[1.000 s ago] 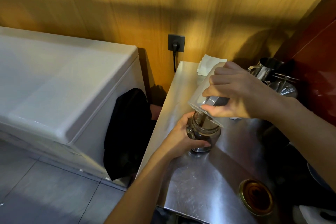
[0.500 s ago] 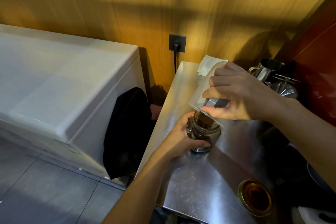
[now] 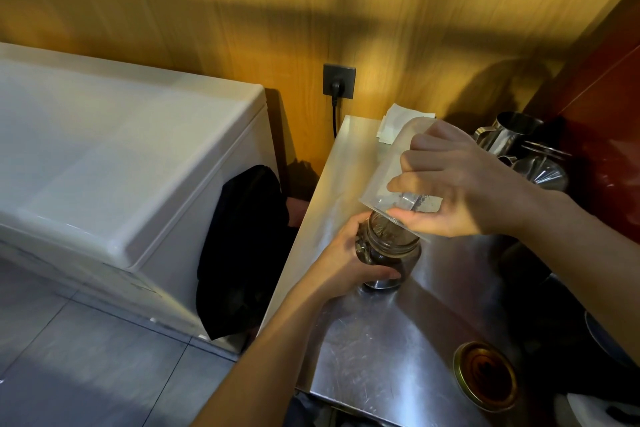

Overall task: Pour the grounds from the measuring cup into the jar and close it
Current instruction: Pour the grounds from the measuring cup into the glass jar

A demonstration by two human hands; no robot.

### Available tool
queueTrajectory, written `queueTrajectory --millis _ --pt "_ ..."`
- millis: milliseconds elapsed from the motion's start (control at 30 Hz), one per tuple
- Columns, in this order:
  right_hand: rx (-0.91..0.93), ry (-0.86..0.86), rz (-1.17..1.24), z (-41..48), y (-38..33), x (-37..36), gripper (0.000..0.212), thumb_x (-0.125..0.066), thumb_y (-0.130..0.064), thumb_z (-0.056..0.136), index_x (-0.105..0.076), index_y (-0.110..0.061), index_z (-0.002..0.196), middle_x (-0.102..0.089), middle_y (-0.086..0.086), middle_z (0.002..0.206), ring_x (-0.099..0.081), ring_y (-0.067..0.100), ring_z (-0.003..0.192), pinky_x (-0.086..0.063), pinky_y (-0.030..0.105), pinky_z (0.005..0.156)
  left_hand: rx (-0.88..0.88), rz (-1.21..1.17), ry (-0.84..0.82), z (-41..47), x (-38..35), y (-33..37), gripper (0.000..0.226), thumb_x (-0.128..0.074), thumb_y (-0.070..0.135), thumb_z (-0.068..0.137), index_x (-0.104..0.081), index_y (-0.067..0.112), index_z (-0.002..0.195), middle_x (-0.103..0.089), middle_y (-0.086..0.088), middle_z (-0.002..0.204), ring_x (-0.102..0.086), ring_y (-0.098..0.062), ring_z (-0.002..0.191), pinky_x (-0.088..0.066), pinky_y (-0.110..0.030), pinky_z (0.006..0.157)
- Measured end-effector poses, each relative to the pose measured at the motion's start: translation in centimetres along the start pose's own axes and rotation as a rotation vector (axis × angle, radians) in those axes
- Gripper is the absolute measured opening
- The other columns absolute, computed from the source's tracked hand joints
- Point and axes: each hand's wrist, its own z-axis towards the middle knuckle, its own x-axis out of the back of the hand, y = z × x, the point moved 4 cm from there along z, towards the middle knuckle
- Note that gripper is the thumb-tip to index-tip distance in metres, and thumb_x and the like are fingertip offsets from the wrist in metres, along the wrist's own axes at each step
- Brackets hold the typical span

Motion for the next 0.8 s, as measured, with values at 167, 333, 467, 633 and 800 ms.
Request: queueTrajectory --millis 167,333,467,633,800 --pt "0.014 0.018 -0.008 -0.2 -0.1 0.1 0.026 -0.064 -0.032 0.082 -0.067 -0.007 0.077 -0.055 0.005 0.065 -0.044 0.022 0.062 -0.035 0.035 0.068 -0.012 -0.003 -0.007 -0.1 0.1 0.2 0.080 -0.085 0.032 0.046 -0.043 0.053 0.110 -0.061 0.020 0.110 -0.055 0.015 0.100 -0.044 -0.002 0.075" --pt "0.016 0.027 -0.021 -0.4 -0.2 0.0 0.026 -0.062 -0.032 0.083 -0.067 -0.007 0.076 -0.058 0.005 0.065 -0.048 0.024 0.062 -0.037 0.036 0.074 -0.027 0.007 -0.004 -0.1 0.2 0.3 0.077 -0.086 0.028 0.051 -0.042 0.054 0.108 -0.060 0.018 0.112 -0.055 0.014 0.100 -0.044 -0.003 0.076" --pt "0.017 0.044 -0.067 -0.6 -0.4 0.0 0.026 -0.062 -0.031 0.083 -0.068 -0.007 0.075 -0.056 0.004 0.063 -0.046 0.022 0.062 -0.036 0.036 0.071 -0.029 0.007 0.000 0.0 0.2 0.2 0.079 -0.087 0.025 0.054 -0.040 0.059 0.108 -0.058 0.017 0.117 -0.053 0.007 0.107 -0.043 -0.016 0.086" --pt "0.048 0.069 -0.084 -0.9 -0.6 0.1 0.026 -0.059 -0.030 0.084 -0.067 -0.008 0.073 -0.057 0.004 0.063 -0.049 0.023 0.064 -0.036 0.036 0.070 -0.037 0.009 0.011 0.0 0.0 0.0 0.081 -0.087 0.033 0.049 -0.042 0.057 0.111 -0.060 0.018 0.116 -0.055 0.007 0.106 -0.043 -0.013 0.084" --pt "0.115 0.091 -0.087 -1.2 -1.5 -0.2 0.020 -0.063 -0.022 0.081 -0.066 -0.005 0.070 -0.057 0.004 0.061 -0.041 0.018 0.067 -0.036 0.034 0.069 -0.033 0.027 0.027 -0.1 0.0 0.1 0.079 -0.087 0.038 0.046 -0.042 0.067 0.104 -0.059 0.039 0.103 -0.053 0.018 0.099 -0.042 0.001 0.073"
